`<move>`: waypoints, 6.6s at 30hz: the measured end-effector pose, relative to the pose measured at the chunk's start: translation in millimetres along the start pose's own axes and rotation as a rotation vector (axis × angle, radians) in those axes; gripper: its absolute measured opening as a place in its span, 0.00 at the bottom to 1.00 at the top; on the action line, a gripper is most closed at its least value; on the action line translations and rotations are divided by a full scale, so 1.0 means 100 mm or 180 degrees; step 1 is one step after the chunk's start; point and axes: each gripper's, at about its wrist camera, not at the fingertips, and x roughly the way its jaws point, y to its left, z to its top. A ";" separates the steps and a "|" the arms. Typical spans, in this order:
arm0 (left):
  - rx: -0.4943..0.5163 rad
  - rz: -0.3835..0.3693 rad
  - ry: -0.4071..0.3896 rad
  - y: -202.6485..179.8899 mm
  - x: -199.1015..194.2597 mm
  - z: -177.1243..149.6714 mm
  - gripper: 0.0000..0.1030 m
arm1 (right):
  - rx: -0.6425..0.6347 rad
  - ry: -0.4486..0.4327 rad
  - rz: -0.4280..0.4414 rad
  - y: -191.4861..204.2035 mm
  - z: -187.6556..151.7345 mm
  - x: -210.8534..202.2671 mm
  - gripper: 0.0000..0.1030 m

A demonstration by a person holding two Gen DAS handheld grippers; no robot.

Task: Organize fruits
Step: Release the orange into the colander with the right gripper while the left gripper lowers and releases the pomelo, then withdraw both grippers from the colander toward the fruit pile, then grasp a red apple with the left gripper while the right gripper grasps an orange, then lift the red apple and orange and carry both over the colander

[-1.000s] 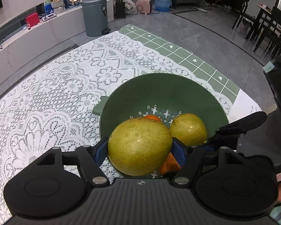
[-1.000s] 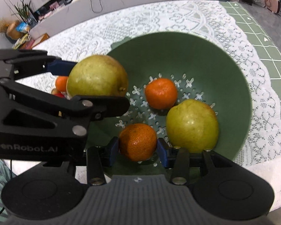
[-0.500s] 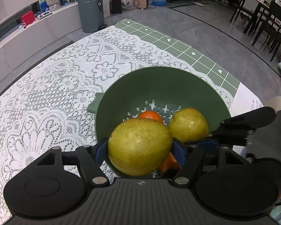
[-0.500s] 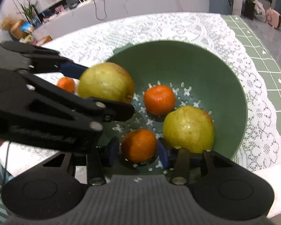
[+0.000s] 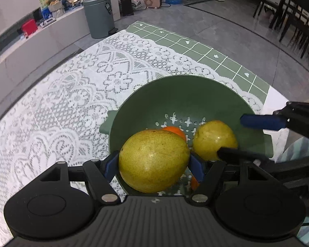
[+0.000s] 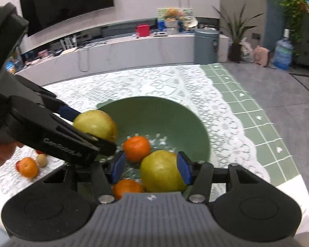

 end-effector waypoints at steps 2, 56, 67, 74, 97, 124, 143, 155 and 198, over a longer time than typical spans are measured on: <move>0.0083 0.0037 0.0027 -0.02 0.02 0.02 0.78 | 0.0061 -0.0036 -0.0028 -0.03 0.01 0.00 0.50; 0.0441 0.0441 -0.0184 -0.16 -0.34 -0.21 0.84 | 0.0036 -0.0227 -0.0080 0.07 -0.06 -0.07 0.58; -0.0312 0.0652 -0.0538 0.16 -0.70 -0.67 0.84 | -0.0069 -0.0485 -0.0023 0.35 -0.16 -0.25 0.61; -0.0776 0.0734 -0.0748 0.40 -0.90 -1.06 0.84 | -0.0169 -0.0608 0.0122 0.66 -0.27 -0.33 0.61; -0.1592 0.0932 -0.1316 0.77 -1.05 -2.09 0.83 | -0.0665 -0.0758 0.0432 1.57 -0.71 -0.12 0.64; -0.1729 0.0606 -0.0814 1.23 -0.80 -2.44 0.49 | -0.0995 -0.0369 0.1045 2.11 -0.86 0.44 0.48; -0.1695 0.0397 -0.0803 1.25 -0.74 -2.43 0.47 | -0.0899 -0.0152 0.1125 2.16 -0.81 0.64 0.42; -0.1380 0.0510 -0.0778 1.10 -0.59 -2.28 0.47 | -0.0970 -0.0080 0.0848 1.98 -0.88 0.48 0.42; -0.0825 0.0329 -0.1125 0.38 -0.95 -1.43 0.33 | -0.0584 -0.0779 0.0127 1.00 -0.29 -0.30 0.42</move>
